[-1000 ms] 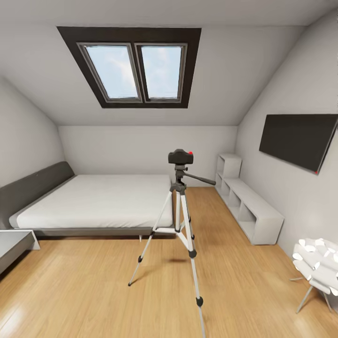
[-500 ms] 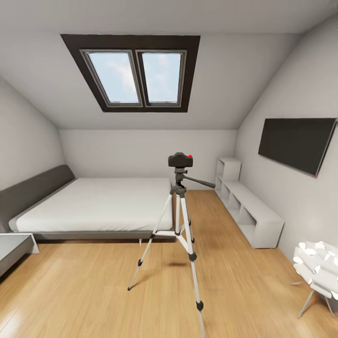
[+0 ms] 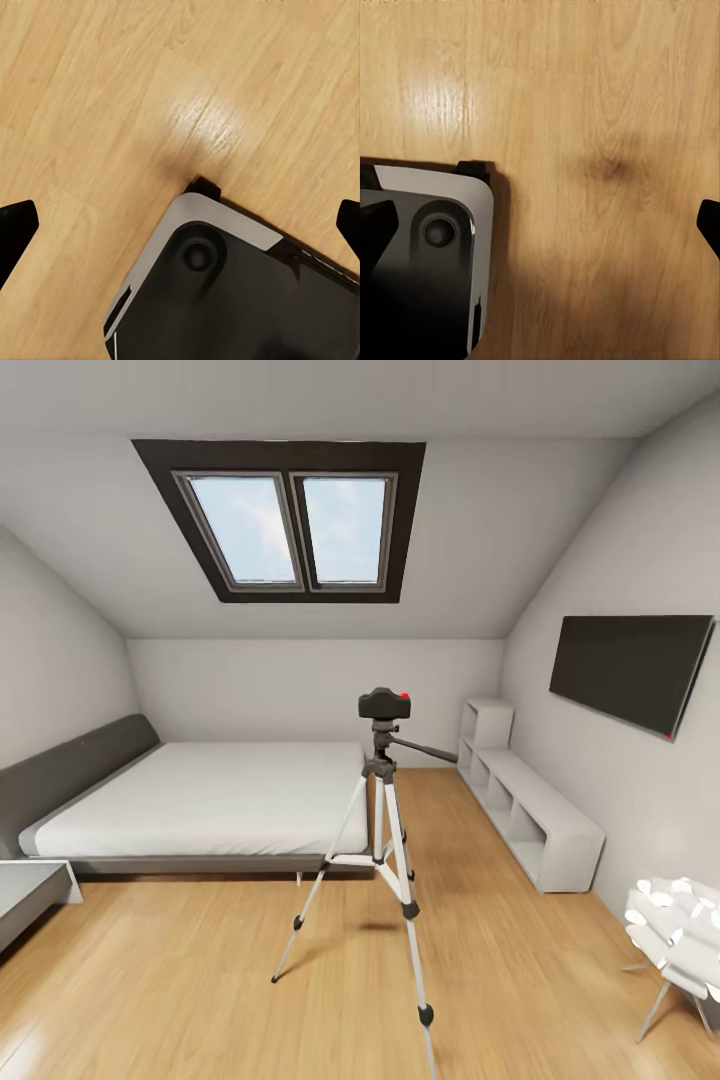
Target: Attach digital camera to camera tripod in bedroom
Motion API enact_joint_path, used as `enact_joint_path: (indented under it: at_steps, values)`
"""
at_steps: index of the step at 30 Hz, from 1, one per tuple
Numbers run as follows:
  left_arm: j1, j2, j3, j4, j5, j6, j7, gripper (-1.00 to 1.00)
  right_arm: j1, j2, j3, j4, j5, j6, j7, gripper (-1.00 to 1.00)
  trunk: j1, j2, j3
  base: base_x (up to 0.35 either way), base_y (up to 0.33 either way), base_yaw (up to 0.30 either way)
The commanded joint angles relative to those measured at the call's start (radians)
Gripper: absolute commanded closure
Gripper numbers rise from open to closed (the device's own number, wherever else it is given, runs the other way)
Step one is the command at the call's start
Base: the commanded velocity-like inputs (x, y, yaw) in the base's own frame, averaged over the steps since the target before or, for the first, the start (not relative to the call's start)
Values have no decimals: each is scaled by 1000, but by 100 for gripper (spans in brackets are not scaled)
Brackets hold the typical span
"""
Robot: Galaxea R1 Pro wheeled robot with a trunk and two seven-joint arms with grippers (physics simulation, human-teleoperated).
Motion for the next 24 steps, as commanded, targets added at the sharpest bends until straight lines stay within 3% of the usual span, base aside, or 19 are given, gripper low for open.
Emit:
enact_joint_path:
  at_steps: [1, 24]
  values:
    - [0, 0, -8, -1, 6, 4, 4, -100, -1, 0, 7, 1, 3, 1, 2, -100, 0, -1, 0, 0, 0, 0]
    - [0, 0, -8, -1, 6, 4, 4, -100, -1, 0, 7, 1, 7, 0, 4, -100, 0, -1, 0, 0, 0, 0]
